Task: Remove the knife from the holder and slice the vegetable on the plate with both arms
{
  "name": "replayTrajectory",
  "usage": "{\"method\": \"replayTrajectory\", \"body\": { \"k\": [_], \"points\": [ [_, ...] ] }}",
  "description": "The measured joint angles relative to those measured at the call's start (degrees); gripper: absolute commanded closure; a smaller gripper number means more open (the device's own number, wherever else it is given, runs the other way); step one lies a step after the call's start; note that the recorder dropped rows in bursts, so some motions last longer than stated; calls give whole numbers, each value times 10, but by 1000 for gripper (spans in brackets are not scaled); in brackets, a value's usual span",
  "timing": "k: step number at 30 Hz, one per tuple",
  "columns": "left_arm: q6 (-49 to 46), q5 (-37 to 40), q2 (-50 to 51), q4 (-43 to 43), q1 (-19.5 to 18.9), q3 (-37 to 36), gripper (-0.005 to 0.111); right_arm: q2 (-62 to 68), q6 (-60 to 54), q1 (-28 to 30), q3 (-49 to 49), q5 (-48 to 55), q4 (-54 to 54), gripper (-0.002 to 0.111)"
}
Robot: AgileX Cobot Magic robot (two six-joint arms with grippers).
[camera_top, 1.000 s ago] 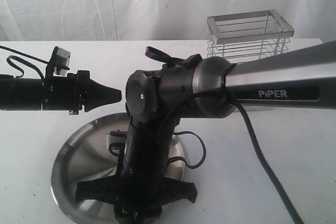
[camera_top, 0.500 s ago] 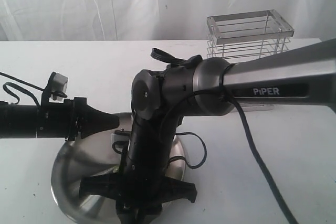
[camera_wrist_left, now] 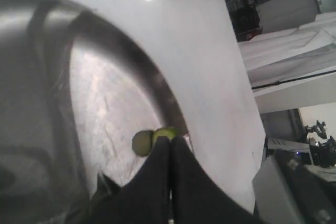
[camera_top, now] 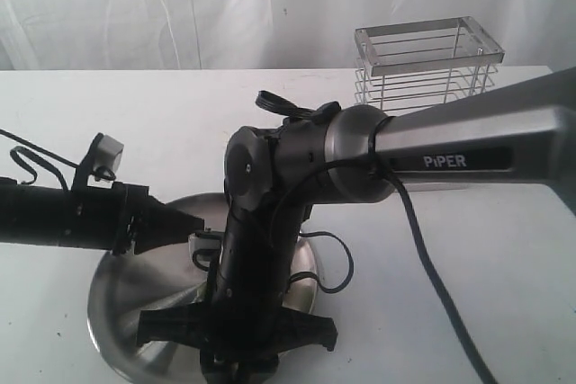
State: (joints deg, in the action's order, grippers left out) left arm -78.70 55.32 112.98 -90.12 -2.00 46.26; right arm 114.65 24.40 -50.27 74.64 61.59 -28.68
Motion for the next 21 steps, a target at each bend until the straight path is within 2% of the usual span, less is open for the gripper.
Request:
{"method": "replayTrajectory", "body": {
  "k": [4, 8, 15, 21],
  "points": [
    [35, -23, 0, 56, 13, -3, 107, 0, -5, 0, 0, -1, -7, 108],
    [30, -23, -1, 55, 34, -19, 107, 0, -6, 0, 0, -1, -14, 108],
    [-45, -27, -5, -40, 38, -59, 107, 0, -13, 0, 0, -3, -19, 108],
    [-63, -31, -5, -73, 38, -64, 107, 7, -18, -1, 0, 33, -28, 108]
  ]
}}
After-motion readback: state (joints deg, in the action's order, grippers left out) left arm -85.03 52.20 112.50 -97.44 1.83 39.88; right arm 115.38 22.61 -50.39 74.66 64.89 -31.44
